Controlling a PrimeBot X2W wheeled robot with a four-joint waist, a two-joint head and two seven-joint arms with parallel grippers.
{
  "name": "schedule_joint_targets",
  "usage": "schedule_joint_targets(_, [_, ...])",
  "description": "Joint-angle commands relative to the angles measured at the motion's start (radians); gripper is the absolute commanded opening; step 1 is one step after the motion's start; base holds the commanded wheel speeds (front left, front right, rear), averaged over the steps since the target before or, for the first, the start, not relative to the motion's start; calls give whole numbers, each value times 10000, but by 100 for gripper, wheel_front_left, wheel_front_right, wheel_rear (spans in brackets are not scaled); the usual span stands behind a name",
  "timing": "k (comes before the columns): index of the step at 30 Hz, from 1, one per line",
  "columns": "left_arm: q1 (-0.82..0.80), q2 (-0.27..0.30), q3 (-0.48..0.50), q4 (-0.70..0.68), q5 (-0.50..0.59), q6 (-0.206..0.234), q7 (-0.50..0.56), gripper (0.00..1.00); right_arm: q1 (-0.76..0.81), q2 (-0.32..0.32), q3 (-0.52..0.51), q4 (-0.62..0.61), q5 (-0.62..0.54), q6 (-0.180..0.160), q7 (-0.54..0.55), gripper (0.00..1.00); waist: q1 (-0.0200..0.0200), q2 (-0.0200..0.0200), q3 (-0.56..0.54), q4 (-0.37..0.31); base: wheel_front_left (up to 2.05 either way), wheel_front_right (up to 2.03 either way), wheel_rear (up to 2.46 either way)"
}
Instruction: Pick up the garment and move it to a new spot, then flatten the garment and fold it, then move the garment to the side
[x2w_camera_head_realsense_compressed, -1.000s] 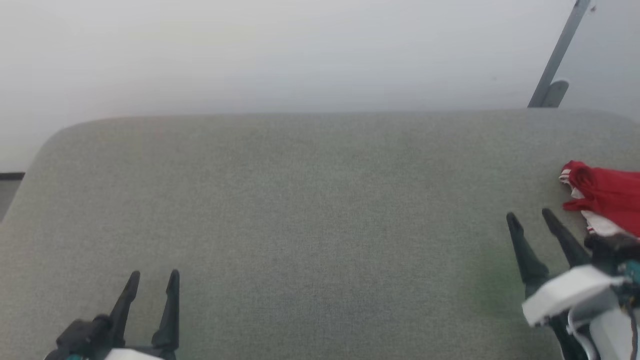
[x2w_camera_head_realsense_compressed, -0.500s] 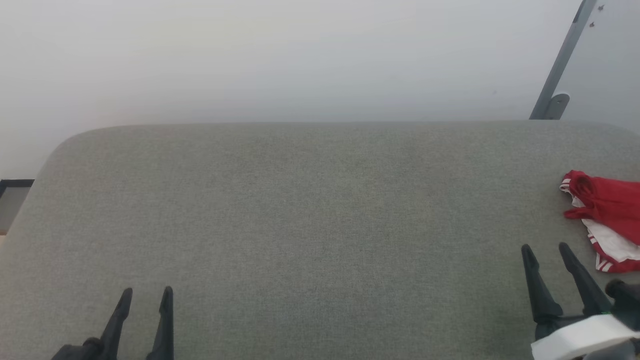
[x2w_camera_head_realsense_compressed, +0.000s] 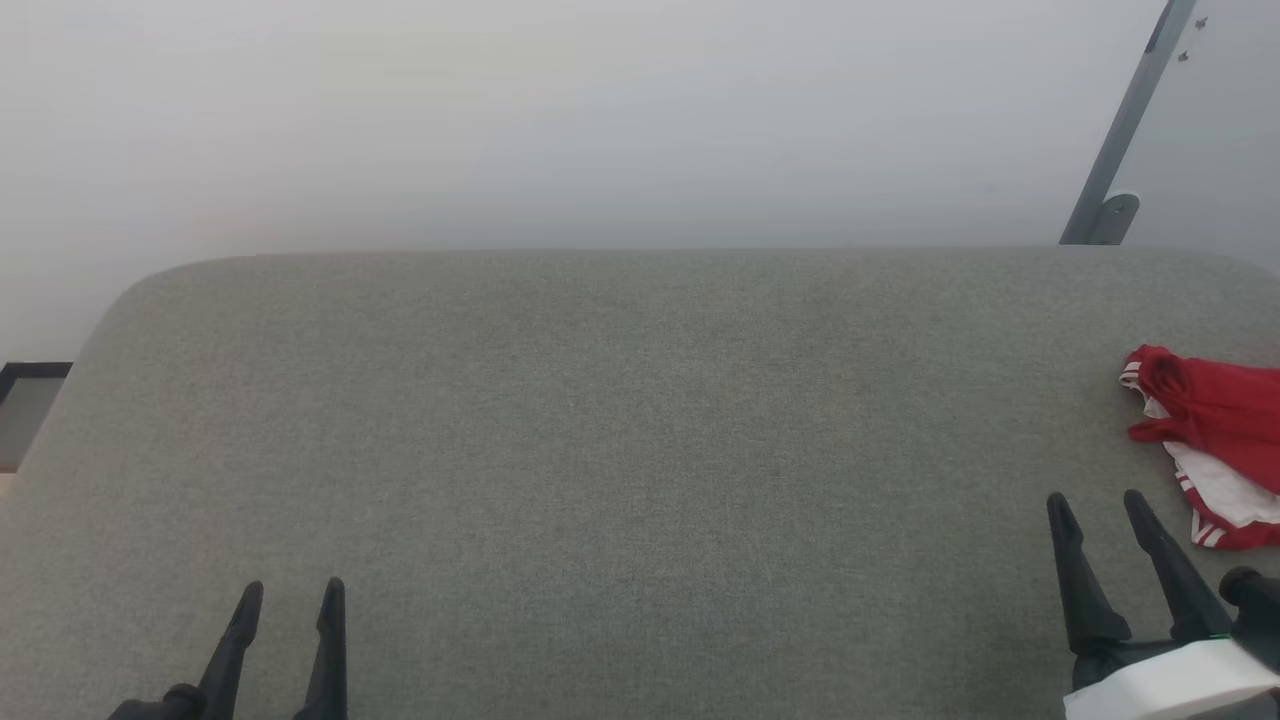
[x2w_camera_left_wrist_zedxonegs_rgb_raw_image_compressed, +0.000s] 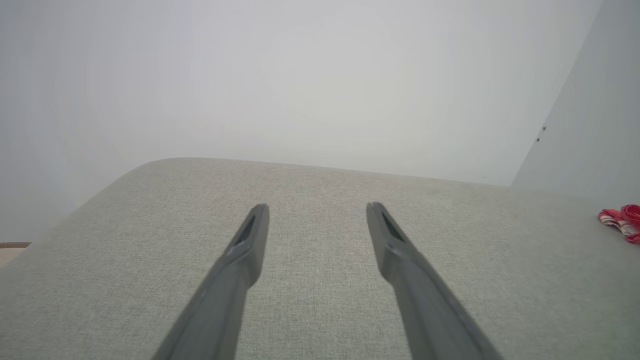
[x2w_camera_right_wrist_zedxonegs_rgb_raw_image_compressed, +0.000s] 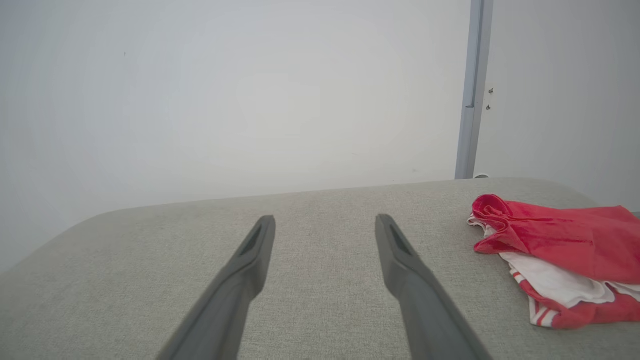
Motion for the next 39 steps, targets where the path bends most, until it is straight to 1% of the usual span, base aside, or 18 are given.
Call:
schedule_joint_targets(1, [51,7,47,-41,62,-13,-43,100,59,47,-16,-82,-8,-1,44,100,0,-1,6,3,0,0,0])
schedule_joint_targets(11, [120,-51,93,-2,122,-13,-43,100,97,192,28,-142,71,-1,93,100,0,-1,78,-42,0,0,0])
schedule_joint_targets(12, [2,-59,57,-9,80,0,1,0,28,171,22,-90,27,0,101,0,0,-1,79,-42,0,0,0])
schedule_joint_targets(16, [-11,-201,-12,311,-49,0,41,0,126,277,54,235,143,0,133,0,0,-1,85,-47,0,0,0])
schedule_joint_targets(26, [-471,-271,-26,587,-1892,4,500,0,-204,436,-45,526,1797,0,455,0,0,-1,111,-73,0,0,0])
schedule_joint_targets(39, [-1012,-365,-31,945,-3952,-3,1033,0,-582,621,-167,864,3663,0,826,0,0,-1,144,-106,0,0,0])
